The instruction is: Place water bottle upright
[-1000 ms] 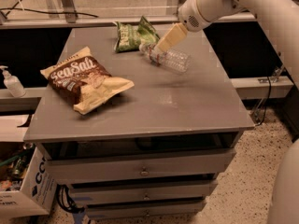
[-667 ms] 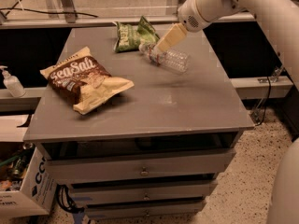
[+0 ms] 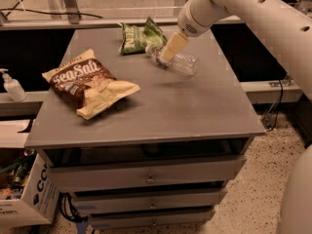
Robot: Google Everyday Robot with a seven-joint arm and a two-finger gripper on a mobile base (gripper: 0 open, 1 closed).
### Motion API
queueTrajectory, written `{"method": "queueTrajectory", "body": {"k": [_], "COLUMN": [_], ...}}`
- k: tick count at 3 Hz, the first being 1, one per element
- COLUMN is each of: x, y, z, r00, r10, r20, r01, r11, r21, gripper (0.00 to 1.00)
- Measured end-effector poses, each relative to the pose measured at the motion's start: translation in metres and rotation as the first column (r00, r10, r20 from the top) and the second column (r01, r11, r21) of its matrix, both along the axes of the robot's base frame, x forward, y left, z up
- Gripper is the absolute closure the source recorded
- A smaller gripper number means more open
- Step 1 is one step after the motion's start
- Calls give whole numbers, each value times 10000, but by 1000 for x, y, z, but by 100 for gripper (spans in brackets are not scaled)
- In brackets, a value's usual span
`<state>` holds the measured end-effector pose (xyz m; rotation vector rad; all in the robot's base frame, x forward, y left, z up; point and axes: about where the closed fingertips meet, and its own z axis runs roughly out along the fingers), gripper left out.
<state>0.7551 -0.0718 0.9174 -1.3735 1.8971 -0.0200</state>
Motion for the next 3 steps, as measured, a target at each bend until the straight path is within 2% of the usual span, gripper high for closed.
{"method": "queueTrajectory", "body": {"k": [1,2,3], "x": [6,16,24], "y": [-2,-7,-3], "z": [-12,-22,-37], "r00": [9976,9915,9926], "r10": [-332,-720,-994], "r20": [604,1079,692], "r01": [410,939,1126], "r11": [9904,9723,9680], "r21": [-1322,-2142,-2243], "gripper": [0,0,0]}}
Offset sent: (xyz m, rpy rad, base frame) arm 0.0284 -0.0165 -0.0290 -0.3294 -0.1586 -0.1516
